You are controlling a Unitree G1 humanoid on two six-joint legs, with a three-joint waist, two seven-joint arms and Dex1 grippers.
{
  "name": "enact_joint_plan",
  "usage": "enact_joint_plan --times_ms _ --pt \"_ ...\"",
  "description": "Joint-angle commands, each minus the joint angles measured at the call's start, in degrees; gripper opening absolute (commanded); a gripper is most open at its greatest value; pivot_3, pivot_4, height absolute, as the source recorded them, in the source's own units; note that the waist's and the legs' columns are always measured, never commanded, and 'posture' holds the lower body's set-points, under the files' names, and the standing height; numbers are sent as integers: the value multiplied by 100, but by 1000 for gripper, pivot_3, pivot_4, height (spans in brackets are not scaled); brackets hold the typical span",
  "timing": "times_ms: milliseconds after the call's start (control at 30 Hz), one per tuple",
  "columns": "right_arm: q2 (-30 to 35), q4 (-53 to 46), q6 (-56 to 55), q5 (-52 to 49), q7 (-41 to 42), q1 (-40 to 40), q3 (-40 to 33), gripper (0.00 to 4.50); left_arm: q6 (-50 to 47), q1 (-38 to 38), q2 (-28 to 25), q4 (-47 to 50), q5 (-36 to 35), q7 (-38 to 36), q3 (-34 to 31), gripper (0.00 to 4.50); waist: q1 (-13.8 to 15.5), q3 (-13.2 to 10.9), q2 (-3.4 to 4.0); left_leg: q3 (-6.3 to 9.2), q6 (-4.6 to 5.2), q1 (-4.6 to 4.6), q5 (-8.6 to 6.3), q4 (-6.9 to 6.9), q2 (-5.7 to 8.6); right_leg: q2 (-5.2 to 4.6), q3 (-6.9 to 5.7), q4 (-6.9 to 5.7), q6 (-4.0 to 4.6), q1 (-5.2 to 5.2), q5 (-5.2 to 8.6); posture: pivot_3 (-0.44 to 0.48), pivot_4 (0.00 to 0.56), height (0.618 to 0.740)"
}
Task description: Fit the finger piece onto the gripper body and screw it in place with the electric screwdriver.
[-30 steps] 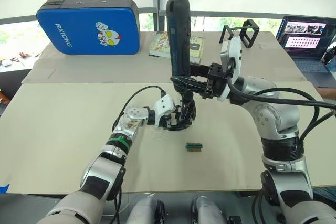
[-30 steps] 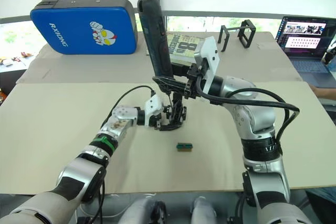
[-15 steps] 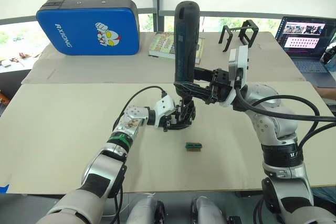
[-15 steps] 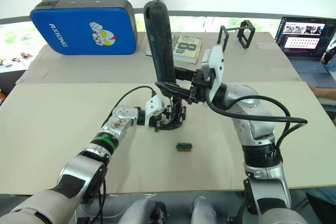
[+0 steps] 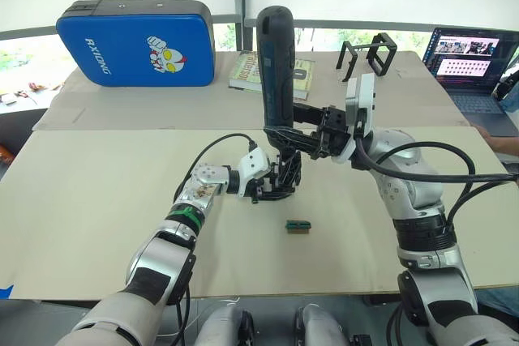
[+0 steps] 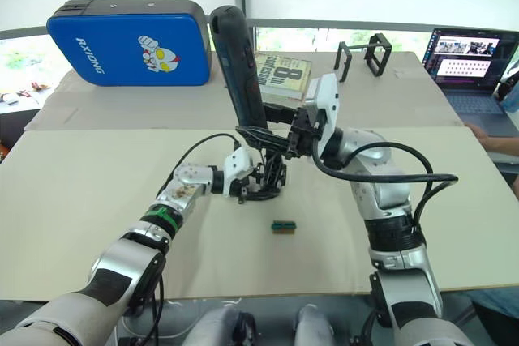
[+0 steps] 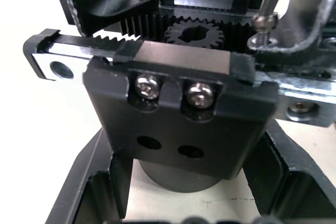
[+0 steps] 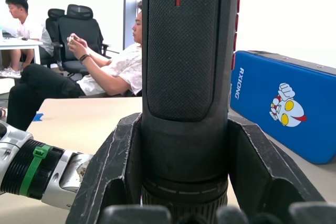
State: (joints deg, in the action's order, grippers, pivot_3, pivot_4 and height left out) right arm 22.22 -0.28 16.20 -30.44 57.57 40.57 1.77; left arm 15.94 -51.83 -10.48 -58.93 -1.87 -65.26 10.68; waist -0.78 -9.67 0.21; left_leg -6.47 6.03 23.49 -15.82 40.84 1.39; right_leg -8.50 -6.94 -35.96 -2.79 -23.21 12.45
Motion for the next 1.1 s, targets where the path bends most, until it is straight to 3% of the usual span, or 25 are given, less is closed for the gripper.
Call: enact_joint_plan --times_ms 33,400,1100 --pt "9 147 203 26 -124 -265 -48 1863 16 -183 -90 7 23 62 -123 2335 1 2 -3 0 0 -1 0 0 -1 0 1 1 0 0 0 0 150 740" --pt "-16 -704 758 -311 -505 -646 0 1863 33 -262 -75 -46 66 90 -128 2335 3 4 -6 2 -2 -1 -1 -1 -3 -6 3 9 3 -5 -2 0 150 740" --pt "62 -138 334 248 -470 -570 115 1863 66 -337 -53 -131 119 114 -178 2335 3 7 -12 2 -1 -4 -1 0 -3 -7 4 9 3 -4 -2 0 150 740"
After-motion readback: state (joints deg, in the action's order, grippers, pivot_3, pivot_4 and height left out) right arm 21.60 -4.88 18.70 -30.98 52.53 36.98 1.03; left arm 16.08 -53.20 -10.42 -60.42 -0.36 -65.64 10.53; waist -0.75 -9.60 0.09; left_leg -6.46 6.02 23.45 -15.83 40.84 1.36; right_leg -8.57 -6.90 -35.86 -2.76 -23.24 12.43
